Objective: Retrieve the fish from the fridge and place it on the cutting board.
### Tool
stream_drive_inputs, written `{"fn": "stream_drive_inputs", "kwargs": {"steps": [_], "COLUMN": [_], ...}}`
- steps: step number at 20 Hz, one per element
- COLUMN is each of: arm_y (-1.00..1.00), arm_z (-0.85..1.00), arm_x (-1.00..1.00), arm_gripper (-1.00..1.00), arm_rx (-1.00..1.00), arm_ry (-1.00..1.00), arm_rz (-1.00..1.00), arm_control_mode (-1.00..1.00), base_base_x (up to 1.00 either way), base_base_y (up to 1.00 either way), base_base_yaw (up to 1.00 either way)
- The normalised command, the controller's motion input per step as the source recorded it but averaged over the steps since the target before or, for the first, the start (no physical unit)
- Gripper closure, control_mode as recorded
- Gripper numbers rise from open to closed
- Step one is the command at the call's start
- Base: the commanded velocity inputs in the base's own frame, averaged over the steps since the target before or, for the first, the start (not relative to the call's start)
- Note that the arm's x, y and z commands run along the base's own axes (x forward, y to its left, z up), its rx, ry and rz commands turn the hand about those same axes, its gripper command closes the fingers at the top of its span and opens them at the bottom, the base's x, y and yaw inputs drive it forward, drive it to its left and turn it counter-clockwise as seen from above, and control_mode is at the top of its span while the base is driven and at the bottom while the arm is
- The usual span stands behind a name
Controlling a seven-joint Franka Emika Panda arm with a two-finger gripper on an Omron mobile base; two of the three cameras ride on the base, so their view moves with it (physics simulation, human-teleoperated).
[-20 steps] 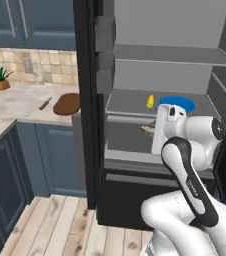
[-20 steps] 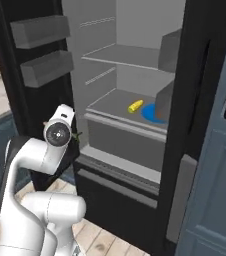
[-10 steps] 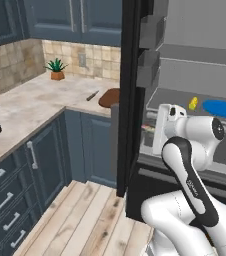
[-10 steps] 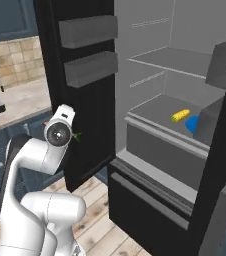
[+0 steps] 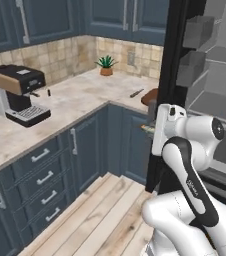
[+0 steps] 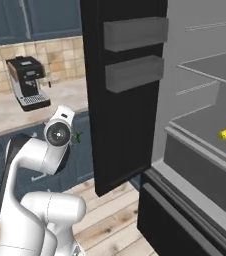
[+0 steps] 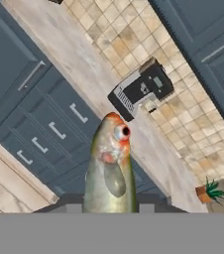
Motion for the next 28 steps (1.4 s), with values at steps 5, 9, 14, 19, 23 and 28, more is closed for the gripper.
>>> {"fn": "stream_drive_inputs", "kwargs": {"steps": [5,9,14,19,23,28], "arm_y": [0.0,0.0,0.0,0.0,0.0,0.0], "arm_z": [0.0,0.0,0.0,0.0,0.0,0.0], "arm_x": [0.0,0.0,0.0,0.0,0.0,0.0], "arm_gripper": [1.0,1.0,1.0,1.0,1.0,1.0], "arm_rx": [0.0,0.0,0.0,0.0,0.0,0.0], "arm_ry": [0.0,0.0,0.0,0.0,0.0,0.0], "arm_rz": [0.0,0.0,0.0,0.0,0.0,0.0], "arm_control_mode": [1.0,1.0,1.0,1.0,1.0,1.0], "base_base_x": [0.0,0.0,0.04,0.31,0.58,0.76], "base_base_y": [0.49,0.51,0.49,0.37,0.21,0.16], "base_base_yaw": [0.38,0.37,0.3,0.18,0.07,0.02]}}
